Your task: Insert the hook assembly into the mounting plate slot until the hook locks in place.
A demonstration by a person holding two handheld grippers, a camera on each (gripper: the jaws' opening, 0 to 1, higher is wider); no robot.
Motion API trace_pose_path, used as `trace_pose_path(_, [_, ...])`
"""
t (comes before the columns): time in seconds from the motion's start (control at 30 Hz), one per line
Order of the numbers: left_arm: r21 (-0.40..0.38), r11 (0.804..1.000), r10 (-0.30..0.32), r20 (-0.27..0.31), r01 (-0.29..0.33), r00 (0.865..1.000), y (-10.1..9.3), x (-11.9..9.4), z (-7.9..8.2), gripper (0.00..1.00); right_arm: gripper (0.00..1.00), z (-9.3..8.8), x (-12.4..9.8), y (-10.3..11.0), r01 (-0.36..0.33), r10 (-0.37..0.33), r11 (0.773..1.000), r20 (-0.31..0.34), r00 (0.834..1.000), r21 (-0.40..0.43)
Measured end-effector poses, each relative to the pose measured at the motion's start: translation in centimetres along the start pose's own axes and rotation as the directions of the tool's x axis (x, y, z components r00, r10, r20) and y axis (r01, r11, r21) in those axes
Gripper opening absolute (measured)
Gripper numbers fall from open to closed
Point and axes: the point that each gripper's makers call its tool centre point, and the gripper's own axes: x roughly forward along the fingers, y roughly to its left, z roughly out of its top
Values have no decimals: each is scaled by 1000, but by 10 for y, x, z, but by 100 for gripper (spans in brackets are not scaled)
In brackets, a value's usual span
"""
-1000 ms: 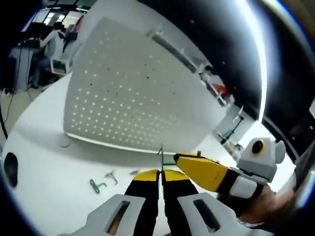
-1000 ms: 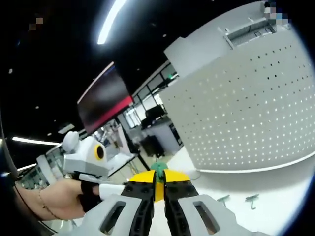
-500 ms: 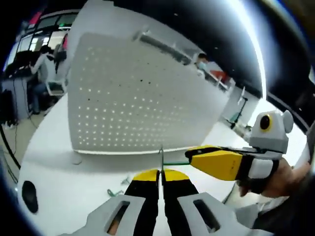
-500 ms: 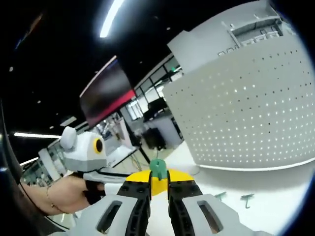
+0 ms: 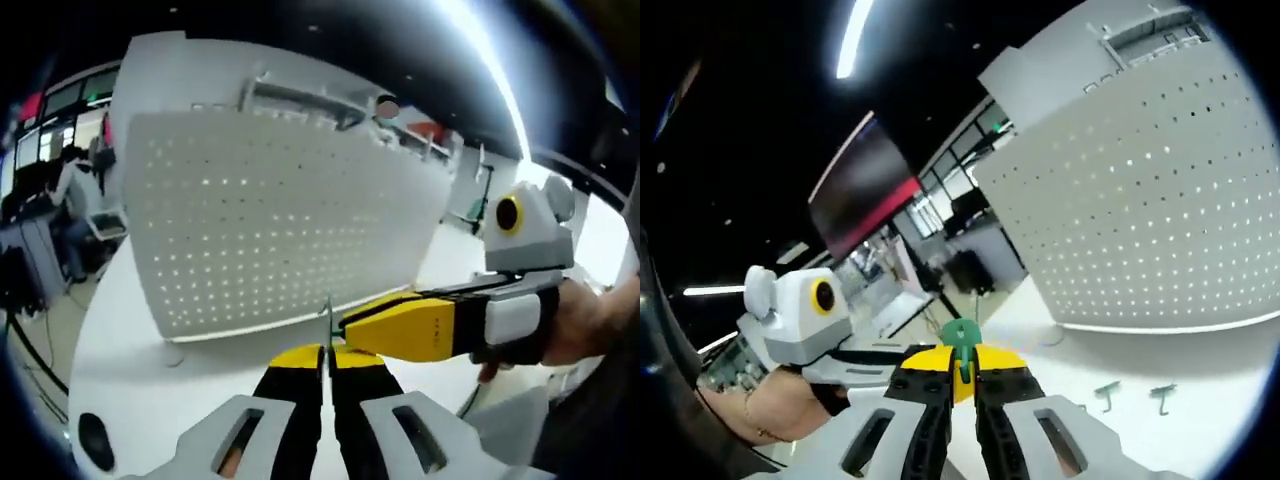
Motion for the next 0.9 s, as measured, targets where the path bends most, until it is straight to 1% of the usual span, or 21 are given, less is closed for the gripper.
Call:
trace_pose_path(0.07, [-4, 1000, 2, 9, -2, 1000, 1, -1, 1, 1, 4, 1, 2, 1, -4, 4, 1000, 5, 1000, -2])
trace_pose_path(0.13, [1, 1000, 6, 11, -6, 1000, 1, -1, 1, 1, 3, 1, 4, 0, -6, 6, 1000, 0, 1000, 23])
trace_pose_path(0.3, [20, 1000, 13, 18, -13, 1000, 2, -2, 2, 1, 2, 0, 3, 0, -12, 12, 999, 0, 1000, 52])
trace_pose_path(0.53, [14, 1000, 19, 33, -20, 999, 5, -5, 2, 1, 1, 0, 6, 3, -20, 20, 999, -2, 1000, 41])
trace_pose_path(0.7, [-1, 1000, 27, 33, -27, 999, 7, -5, -2, 1, 1, -3, 8, 3, -26, 28, 999, -28, 999, 38])
trace_pose_path(0.9, [24, 999, 33, 34, -34, 999, 8, -5, 1, 1, 2, -2, 8, 4, -35, 36, 999, -26, 999, 35])
